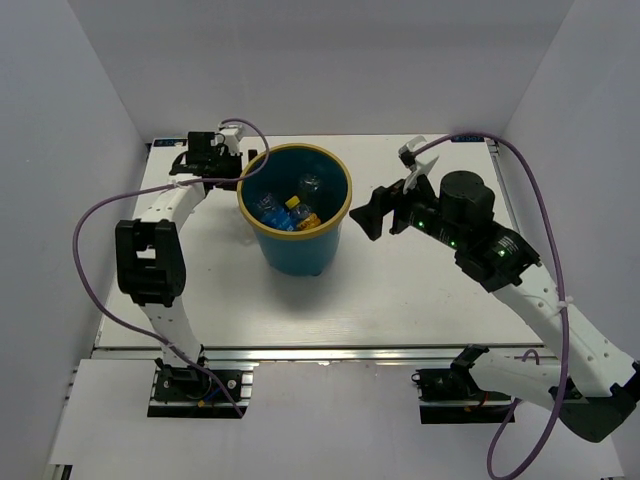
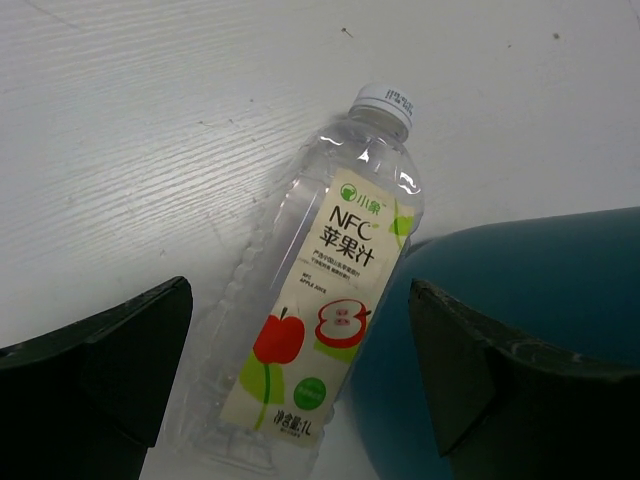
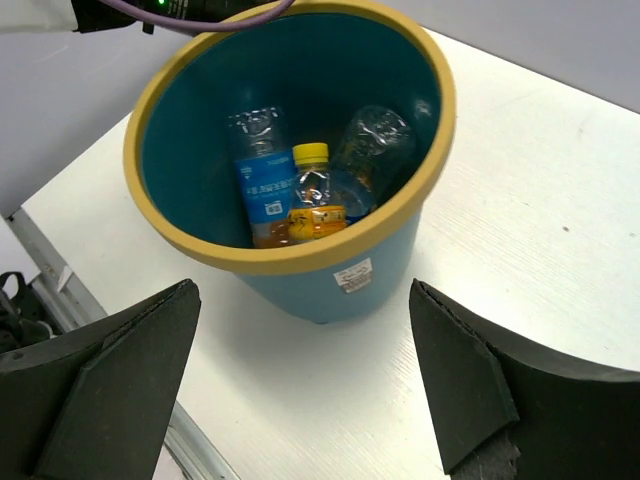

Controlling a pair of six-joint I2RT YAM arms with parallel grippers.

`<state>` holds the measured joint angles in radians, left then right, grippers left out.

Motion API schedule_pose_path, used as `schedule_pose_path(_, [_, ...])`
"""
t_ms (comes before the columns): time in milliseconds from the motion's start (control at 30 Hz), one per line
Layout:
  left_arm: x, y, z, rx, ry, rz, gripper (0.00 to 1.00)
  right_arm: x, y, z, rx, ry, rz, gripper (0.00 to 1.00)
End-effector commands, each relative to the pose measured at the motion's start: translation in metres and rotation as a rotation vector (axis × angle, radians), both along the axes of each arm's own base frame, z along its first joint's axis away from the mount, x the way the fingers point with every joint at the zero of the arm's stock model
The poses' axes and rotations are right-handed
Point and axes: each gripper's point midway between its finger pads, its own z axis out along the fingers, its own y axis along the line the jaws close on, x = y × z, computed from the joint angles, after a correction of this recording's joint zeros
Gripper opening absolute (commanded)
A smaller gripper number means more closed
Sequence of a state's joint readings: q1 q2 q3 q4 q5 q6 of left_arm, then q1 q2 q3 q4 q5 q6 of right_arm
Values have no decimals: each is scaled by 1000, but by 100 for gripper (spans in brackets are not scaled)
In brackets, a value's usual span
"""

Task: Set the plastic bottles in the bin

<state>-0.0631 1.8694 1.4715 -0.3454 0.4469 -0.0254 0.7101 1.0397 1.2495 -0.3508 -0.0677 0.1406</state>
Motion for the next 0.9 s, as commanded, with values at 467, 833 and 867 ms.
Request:
schedule_pose_path(467, [2,-37,-92,279,185,8,98,-1,-27,-7,-23,21,-112,89])
schedule_pose_path(833, [-5,-18,-55,303,111,121,35,4,-33,-11,-34,15,-149,89])
schedule_pose_path(867, [-4,-18,-48,298,96,135,35,4,-33,-9,-33,9,-149,89])
